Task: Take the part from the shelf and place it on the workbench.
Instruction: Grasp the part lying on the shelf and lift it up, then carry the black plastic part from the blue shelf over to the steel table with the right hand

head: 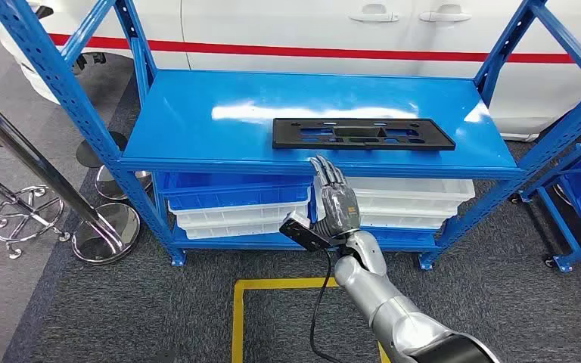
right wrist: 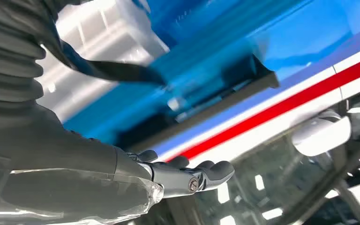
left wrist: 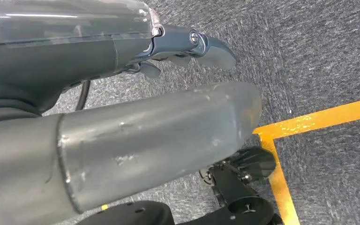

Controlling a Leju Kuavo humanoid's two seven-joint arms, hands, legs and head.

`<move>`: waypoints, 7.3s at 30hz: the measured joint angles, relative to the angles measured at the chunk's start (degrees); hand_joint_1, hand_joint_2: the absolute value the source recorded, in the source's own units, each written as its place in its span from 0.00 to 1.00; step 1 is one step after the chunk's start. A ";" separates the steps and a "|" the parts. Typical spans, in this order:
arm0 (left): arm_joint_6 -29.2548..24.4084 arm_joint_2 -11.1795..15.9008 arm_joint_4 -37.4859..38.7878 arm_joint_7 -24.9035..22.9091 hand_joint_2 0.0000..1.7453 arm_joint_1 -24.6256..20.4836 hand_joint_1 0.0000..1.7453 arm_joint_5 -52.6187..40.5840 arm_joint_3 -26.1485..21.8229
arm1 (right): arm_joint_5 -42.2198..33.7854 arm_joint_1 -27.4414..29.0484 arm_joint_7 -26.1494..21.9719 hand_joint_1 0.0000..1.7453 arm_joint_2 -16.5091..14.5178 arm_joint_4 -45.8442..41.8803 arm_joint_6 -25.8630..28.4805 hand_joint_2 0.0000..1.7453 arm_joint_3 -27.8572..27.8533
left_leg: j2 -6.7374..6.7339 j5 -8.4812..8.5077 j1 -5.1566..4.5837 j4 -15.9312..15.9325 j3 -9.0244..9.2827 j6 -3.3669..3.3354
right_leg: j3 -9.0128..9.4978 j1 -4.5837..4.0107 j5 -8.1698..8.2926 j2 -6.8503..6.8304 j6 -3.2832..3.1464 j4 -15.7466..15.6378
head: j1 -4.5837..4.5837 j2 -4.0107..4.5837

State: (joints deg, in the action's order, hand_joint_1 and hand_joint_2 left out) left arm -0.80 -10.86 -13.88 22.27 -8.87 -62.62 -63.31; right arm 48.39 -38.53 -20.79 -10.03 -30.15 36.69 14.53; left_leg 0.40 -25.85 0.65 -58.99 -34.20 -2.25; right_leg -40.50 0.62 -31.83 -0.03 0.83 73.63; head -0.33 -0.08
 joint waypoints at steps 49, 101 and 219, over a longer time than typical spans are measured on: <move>2.75 -0.87 0.74 2.03 0.00 -2.53 0.00 -2.57 3.08 | 40.63 -4.36 43.36 0.00 12.79 -8.86 2.39 1.00 12.57 | -0.18 2.59 -0.07 -4.97 -5.50 2.14 | 10.24 -0.49 3.30 0.12 -2.06 -15.82 | 0.18 -0.01; 1.42 -0.97 0.83 1.86 0.00 -3.50 0.00 -0.42 4.38 | 40.66 -3.92 44.45 0.00 16.20 -1.74 2.42 1.00 12.59 | 0.47 -7.74 -0.19 -0.97 11.27 1.89 | -1.08 -0.13 12.83 0.30 -1.58 -14.01 | -0.30 -0.01; -0.30 -2.27 1.31 3.52 1.00 3.52 0.00 6.87 0.09 | -26.88 29.74 -5.63 1.00 3.67 -56.78 -11.00 1.00 25.82 | -0.64 3.57 -0.59 0.46 -3.28 -0.15 | 12.51 -0.44 0.29 0.11 -0.76 -13.85 | -0.17 -0.01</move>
State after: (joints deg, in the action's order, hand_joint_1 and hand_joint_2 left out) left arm -1.10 -13.14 -12.57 25.80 -5.35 -55.75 -63.22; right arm 21.51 -8.79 -26.41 -6.36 -86.93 25.68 40.36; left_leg -0.24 -22.29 0.06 -58.53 -37.48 -2.40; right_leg -27.99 0.18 -31.54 0.08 0.07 59.78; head -0.50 -0.09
